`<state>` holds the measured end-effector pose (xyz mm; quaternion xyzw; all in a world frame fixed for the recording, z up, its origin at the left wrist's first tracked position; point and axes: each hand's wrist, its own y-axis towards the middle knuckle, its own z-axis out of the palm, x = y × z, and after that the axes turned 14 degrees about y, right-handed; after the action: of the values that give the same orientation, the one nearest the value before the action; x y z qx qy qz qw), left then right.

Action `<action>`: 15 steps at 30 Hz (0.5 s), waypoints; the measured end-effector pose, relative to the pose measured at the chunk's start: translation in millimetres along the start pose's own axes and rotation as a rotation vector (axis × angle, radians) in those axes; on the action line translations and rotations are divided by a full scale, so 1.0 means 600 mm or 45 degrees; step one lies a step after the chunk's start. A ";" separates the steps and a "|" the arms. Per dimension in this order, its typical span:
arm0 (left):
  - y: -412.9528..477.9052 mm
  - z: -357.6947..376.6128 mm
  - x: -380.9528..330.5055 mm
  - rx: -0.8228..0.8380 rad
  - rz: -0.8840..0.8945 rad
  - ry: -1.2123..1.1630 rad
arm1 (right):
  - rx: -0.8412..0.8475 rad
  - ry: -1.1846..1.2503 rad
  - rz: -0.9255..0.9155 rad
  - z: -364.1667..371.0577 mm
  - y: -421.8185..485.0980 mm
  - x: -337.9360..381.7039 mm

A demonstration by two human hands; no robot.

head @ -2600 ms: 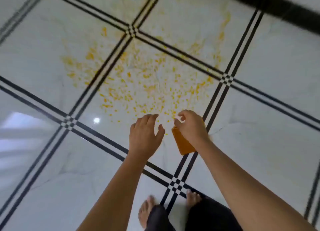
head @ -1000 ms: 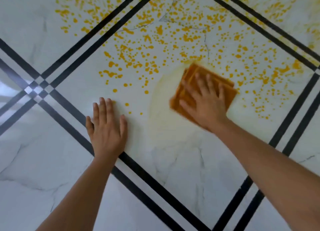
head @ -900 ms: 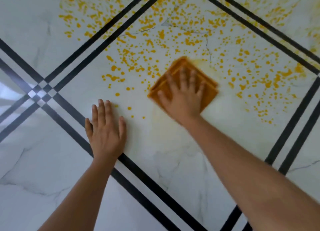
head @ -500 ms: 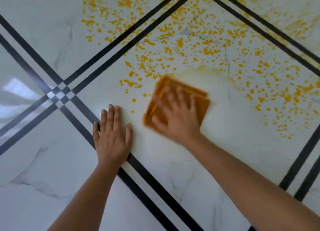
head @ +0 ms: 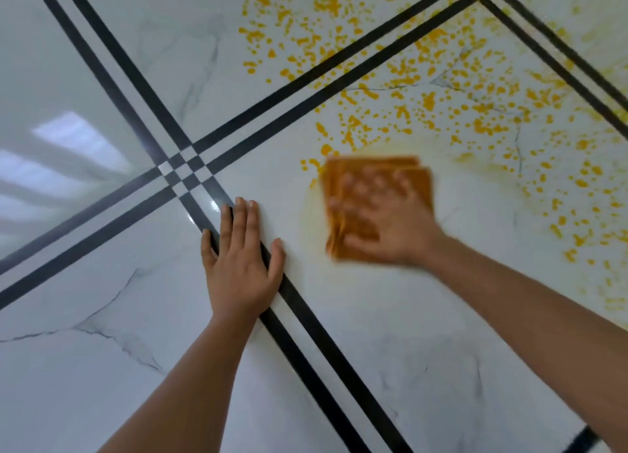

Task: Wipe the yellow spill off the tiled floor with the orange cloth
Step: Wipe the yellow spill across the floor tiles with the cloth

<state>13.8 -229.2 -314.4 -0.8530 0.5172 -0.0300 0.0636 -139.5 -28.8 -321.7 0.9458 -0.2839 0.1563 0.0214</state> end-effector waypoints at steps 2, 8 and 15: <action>-0.001 0.000 0.000 0.004 0.010 -0.001 | -0.231 0.102 0.661 -0.018 0.062 -0.014; 0.000 -0.002 0.000 0.009 0.014 -0.006 | 0.144 0.007 -0.335 0.001 0.065 0.037; 0.000 0.002 0.003 -0.010 0.005 -0.007 | -0.033 0.072 0.249 0.001 0.133 0.051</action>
<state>14.7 -230.4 -315.5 -0.8523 0.5188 -0.0255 0.0616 -158.5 -112.3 -316.6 0.9085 -0.3760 0.1805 0.0262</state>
